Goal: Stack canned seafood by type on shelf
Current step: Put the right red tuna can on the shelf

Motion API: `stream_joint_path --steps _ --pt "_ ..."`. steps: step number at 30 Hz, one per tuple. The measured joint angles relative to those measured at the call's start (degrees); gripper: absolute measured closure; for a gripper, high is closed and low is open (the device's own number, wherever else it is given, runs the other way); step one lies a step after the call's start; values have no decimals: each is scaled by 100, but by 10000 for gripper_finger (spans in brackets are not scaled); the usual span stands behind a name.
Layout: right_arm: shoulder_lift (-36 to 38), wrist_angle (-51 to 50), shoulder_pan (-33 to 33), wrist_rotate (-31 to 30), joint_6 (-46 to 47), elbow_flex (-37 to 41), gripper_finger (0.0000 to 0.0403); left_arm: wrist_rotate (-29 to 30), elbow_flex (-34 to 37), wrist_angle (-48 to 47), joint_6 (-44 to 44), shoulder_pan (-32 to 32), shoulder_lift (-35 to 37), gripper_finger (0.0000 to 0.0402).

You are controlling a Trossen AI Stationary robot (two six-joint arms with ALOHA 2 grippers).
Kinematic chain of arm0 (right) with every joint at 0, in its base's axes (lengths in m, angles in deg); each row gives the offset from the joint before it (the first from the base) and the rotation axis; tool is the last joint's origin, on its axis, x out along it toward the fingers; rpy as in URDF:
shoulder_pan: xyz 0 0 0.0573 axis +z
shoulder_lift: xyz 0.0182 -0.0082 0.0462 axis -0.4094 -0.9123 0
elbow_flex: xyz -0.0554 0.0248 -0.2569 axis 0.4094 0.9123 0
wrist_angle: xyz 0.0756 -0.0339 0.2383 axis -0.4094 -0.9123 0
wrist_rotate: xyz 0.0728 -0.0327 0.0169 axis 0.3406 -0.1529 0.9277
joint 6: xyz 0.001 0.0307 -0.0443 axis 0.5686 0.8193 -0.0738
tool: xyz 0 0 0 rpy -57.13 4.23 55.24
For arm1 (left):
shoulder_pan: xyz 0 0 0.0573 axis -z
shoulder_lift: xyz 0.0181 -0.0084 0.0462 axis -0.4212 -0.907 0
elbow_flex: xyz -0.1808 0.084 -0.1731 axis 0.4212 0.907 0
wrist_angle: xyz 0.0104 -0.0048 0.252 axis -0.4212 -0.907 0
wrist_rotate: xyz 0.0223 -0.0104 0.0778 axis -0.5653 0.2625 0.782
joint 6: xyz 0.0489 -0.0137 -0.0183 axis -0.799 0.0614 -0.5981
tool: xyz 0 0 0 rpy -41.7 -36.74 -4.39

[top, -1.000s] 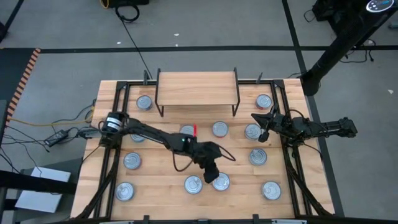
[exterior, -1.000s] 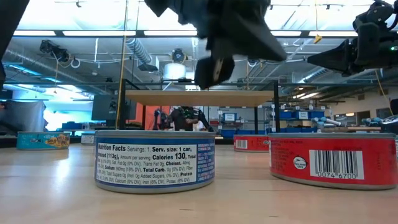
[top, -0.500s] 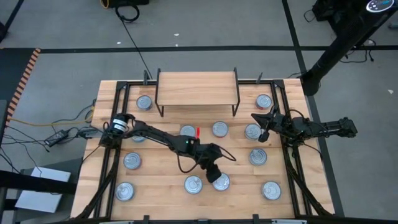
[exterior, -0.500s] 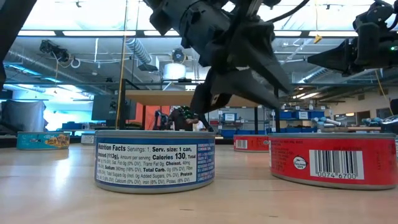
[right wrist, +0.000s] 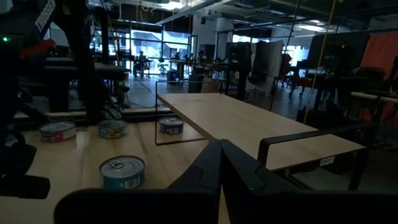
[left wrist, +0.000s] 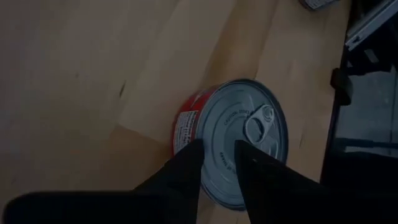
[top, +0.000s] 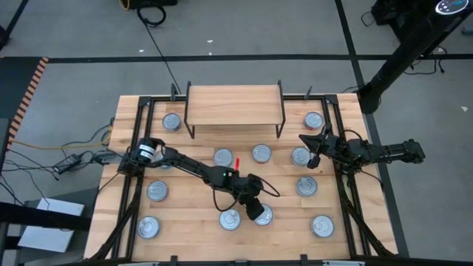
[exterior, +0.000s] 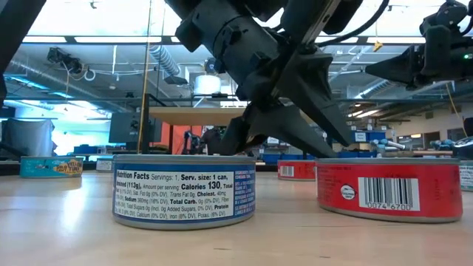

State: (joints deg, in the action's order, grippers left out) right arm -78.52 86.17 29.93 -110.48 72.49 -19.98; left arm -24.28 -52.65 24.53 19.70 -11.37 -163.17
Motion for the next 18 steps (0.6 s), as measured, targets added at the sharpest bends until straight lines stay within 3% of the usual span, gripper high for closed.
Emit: stream_joint_path --steps 9,18 --pt "-4 29 0 0 0 0 384 194 -65 -163 6 2 4 296" --pt "-6 46 1 0 0 0 384 710 -1028 -1561 -578 -44 -22 296"
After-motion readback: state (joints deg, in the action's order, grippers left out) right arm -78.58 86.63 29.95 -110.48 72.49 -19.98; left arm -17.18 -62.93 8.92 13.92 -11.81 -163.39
